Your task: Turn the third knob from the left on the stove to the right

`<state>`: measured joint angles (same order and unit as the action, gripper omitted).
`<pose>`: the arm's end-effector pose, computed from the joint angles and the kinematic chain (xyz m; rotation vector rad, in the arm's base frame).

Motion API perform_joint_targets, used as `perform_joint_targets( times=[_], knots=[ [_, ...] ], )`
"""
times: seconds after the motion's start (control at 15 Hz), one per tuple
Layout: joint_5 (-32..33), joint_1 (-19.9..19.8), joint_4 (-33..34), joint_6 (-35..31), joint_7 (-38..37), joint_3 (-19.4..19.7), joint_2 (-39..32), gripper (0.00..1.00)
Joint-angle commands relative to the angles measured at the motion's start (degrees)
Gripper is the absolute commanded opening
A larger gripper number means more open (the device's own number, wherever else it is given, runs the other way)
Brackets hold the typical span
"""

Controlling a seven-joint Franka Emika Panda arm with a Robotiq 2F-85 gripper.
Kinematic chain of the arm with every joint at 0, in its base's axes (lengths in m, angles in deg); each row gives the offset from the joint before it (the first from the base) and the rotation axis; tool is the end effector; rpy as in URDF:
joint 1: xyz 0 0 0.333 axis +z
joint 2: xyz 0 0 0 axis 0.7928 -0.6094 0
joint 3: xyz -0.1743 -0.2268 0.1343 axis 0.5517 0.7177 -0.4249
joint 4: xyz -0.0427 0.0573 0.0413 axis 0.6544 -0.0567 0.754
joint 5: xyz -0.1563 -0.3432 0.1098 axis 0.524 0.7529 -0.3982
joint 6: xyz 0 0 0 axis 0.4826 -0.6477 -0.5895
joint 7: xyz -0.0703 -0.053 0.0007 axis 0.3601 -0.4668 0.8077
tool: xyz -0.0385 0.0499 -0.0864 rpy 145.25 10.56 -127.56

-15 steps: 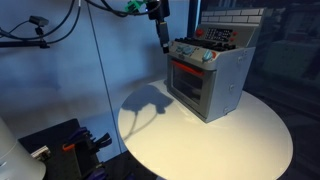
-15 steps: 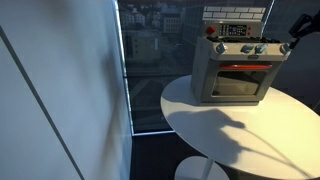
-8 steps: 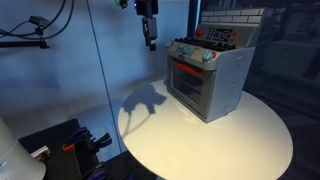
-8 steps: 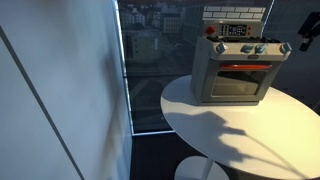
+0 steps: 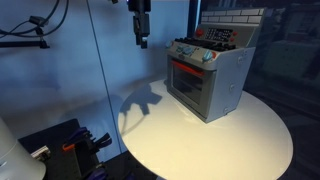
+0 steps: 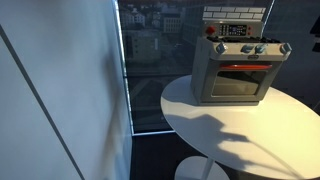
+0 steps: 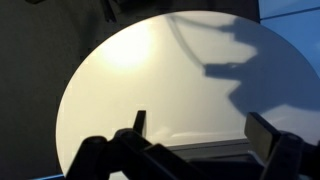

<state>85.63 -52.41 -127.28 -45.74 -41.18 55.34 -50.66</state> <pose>0.4732 0.0084 0.4932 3.0577 -0.5655 -0.0825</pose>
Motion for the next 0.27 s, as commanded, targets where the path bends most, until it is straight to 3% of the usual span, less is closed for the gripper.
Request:
perform_joint_targets(
  times=[0.0, 0.2],
  knots=[
    [-0.15, -0.64, 0.12, 0.33, 0.31, -0.61, 0.01, 1.00],
    [-0.15, -0.64, 0.12, 0.47, 0.46, -0.61, 0.01, 1.00]
  ],
)
